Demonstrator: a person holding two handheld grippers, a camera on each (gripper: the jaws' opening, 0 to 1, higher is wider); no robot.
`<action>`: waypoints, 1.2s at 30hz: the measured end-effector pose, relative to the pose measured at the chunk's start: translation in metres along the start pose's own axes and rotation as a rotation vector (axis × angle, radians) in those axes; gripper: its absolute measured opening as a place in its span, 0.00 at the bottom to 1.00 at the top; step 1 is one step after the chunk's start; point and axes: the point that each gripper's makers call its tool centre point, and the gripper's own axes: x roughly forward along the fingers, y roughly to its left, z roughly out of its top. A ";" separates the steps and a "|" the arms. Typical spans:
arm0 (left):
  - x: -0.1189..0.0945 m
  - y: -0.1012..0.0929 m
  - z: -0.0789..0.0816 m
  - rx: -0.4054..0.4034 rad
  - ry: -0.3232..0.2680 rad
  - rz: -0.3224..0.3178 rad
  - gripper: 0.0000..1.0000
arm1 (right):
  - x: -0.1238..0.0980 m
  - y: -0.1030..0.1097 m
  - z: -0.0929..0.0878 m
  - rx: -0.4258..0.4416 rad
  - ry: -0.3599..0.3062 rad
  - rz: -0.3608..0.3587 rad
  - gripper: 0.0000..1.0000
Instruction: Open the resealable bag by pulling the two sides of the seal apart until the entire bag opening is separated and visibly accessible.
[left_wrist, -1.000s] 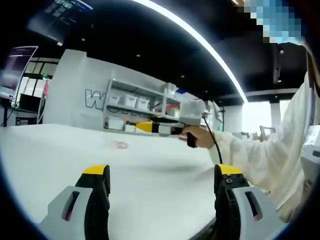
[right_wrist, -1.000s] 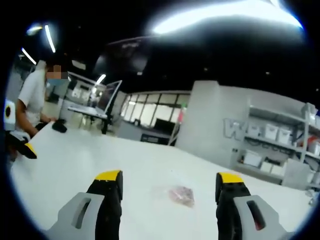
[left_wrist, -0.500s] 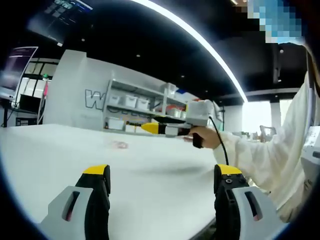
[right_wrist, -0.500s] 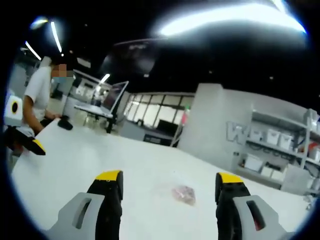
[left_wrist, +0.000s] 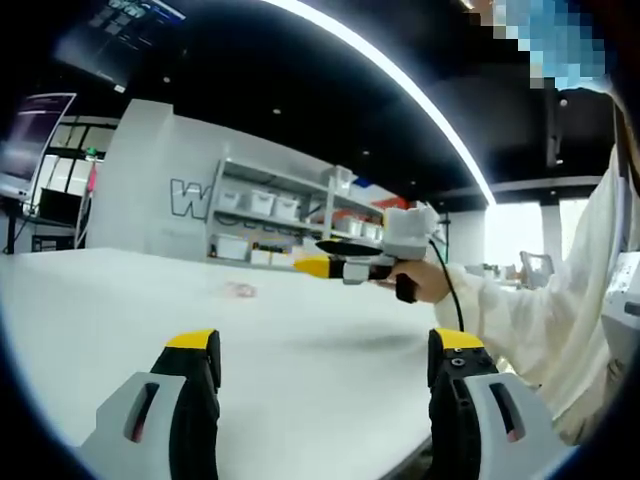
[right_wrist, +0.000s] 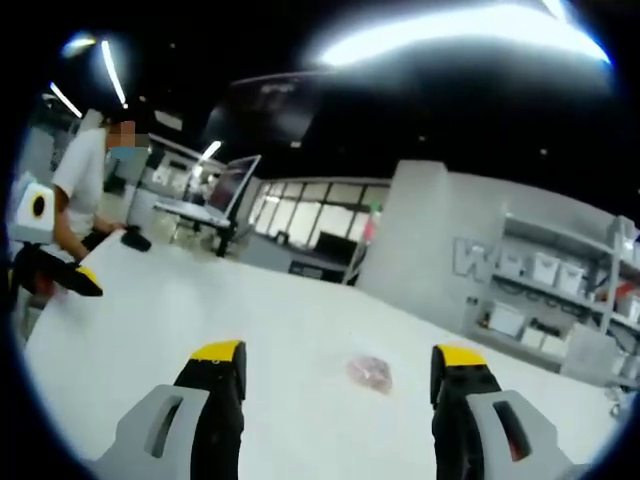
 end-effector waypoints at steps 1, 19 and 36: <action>0.000 0.000 0.000 0.000 -0.001 0.001 0.85 | -0.001 0.000 0.000 0.001 -0.001 -0.002 0.75; 0.000 0.002 0.002 -0.004 -0.009 0.009 0.85 | -0.026 0.005 0.001 -0.010 -0.009 -0.015 0.75; 0.000 0.002 0.002 -0.001 -0.009 0.011 0.85 | -0.060 0.008 -0.008 -0.007 0.003 -0.039 0.74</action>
